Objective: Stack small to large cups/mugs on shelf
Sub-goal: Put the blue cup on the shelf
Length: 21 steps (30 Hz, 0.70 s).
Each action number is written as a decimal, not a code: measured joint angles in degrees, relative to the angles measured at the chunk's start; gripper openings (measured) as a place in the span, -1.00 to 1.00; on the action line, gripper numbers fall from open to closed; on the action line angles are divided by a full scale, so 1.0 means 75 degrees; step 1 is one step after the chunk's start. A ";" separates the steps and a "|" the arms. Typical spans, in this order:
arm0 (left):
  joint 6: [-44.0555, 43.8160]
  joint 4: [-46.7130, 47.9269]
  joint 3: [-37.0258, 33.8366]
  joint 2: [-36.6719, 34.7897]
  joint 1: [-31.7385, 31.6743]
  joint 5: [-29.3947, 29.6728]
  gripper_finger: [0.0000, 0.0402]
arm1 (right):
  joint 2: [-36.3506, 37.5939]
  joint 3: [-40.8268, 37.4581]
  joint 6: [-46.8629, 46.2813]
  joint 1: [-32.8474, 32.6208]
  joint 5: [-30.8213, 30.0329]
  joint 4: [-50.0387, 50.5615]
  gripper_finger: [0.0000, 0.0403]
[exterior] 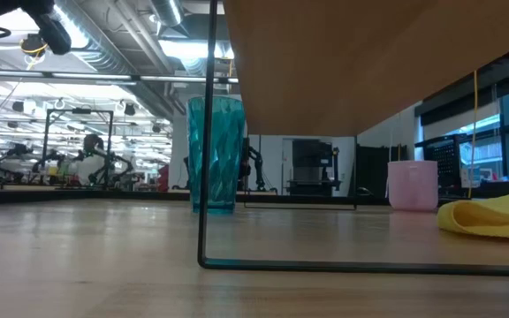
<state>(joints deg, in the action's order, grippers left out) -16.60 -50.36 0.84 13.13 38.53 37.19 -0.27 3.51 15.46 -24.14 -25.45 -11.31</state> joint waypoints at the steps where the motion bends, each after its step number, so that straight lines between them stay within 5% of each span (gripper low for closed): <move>1: 0.0005 -0.0064 0.0000 0.0000 0.0001 0.0031 -0.73 | 0.0000 0.0000 0.0000 0.0002 0.0000 0.0000 -0.65; 7: 0.0462 -0.0396 0.0024 -0.0003 0.0000 0.0139 -0.73 | 0.0001 0.0000 0.0000 0.0002 -0.0001 -0.0001 -0.65; 11: 0.0495 0.0652 0.0467 -0.0003 -0.0001 0.0446 -0.73 | 0.0000 0.0000 0.0000 0.0003 0.0000 0.0000 -0.65; 21: 0.0448 0.8743 0.4629 0.0473 -0.0388 0.0426 -0.73 | 0.0000 0.0000 0.0000 0.0003 0.0000 0.0000 -0.65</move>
<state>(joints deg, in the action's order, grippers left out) -13.24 15.21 35.56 16.67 35.62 40.39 -0.27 3.51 15.46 -24.12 -25.45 -11.31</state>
